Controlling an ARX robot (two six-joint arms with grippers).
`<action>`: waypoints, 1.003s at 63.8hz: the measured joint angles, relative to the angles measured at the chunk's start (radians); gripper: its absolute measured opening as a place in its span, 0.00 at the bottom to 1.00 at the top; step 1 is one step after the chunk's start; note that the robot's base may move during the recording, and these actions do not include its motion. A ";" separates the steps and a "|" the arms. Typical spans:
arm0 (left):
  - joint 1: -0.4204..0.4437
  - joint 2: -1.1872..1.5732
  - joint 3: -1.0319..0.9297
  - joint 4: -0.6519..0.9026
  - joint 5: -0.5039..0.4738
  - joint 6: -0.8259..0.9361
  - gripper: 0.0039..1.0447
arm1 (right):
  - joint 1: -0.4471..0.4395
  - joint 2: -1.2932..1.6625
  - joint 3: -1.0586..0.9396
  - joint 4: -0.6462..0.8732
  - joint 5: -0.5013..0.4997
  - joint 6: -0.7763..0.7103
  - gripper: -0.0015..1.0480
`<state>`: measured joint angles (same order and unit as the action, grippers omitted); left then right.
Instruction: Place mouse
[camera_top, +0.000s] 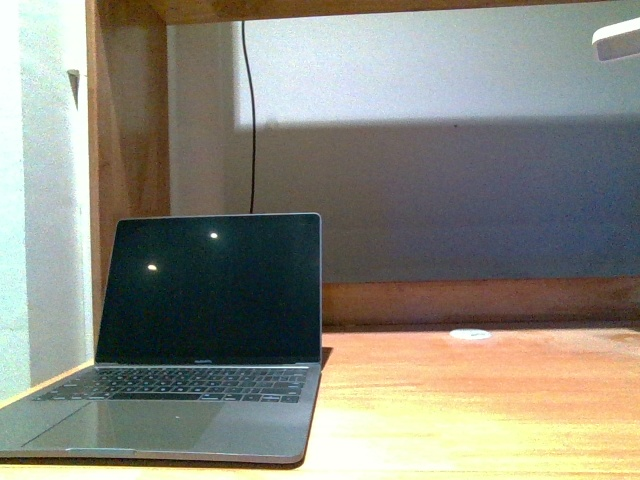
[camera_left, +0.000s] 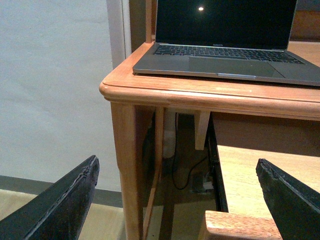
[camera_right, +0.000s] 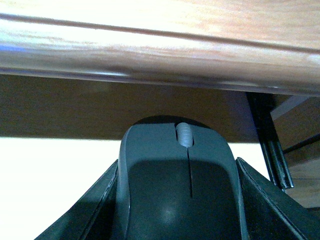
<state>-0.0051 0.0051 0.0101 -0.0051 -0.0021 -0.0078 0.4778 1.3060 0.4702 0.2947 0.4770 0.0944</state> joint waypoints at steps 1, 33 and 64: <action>0.000 0.000 0.000 0.000 0.000 0.000 0.93 | -0.001 -0.010 0.000 -0.006 0.000 0.000 0.56; 0.000 0.000 0.000 0.000 0.000 0.000 0.93 | -0.032 -0.284 0.100 -0.191 -0.010 -0.007 0.56; 0.000 0.000 0.000 0.000 0.000 0.000 0.93 | 0.171 0.143 0.520 -0.155 0.111 -0.064 0.56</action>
<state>-0.0051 0.0051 0.0101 -0.0051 -0.0021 -0.0078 0.6487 1.4487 0.9897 0.1398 0.5884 0.0303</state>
